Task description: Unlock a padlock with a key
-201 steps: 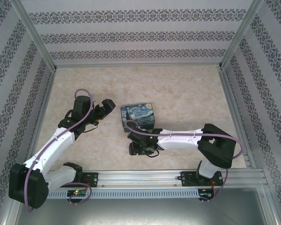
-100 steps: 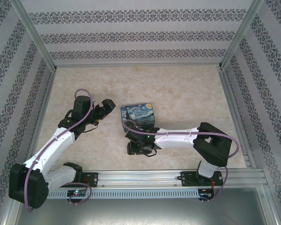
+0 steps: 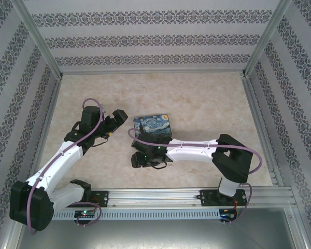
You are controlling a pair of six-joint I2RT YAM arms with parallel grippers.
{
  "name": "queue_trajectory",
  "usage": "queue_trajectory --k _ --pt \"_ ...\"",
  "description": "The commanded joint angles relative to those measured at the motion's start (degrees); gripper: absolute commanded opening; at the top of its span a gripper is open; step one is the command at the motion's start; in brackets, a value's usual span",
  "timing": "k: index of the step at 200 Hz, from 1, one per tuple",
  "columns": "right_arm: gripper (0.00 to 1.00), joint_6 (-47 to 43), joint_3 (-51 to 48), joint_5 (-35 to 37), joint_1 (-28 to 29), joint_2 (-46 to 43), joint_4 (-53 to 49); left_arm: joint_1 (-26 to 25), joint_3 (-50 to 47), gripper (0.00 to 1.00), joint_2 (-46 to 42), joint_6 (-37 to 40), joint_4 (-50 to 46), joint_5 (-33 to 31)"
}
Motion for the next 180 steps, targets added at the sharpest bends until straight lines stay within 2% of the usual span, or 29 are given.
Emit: queue_trajectory --k 1,33,75,116,180 --pt "0.55 -10.15 -0.17 4.05 0.02 -4.63 -5.56 0.71 -0.72 1.00 -0.75 -0.13 -0.20 0.58" --pt "0.54 -27.59 -3.58 5.17 -2.25 -7.79 -10.70 0.66 -0.83 1.00 -0.74 -0.21 0.17 0.91" --pt "0.53 -40.82 -6.80 5.25 -4.60 -9.39 -11.29 0.69 -0.83 1.00 -1.38 -0.14 -0.60 0.52" --pt "0.49 -46.75 -5.84 5.14 -4.61 -6.20 -11.93 0.66 -0.25 1.00 -1.39 -0.03 -1.31 0.40" --pt "0.48 -49.73 -3.86 6.28 -3.17 -1.18 -11.81 0.68 0.10 1.00 -0.77 -0.21 -1.17 0.21"
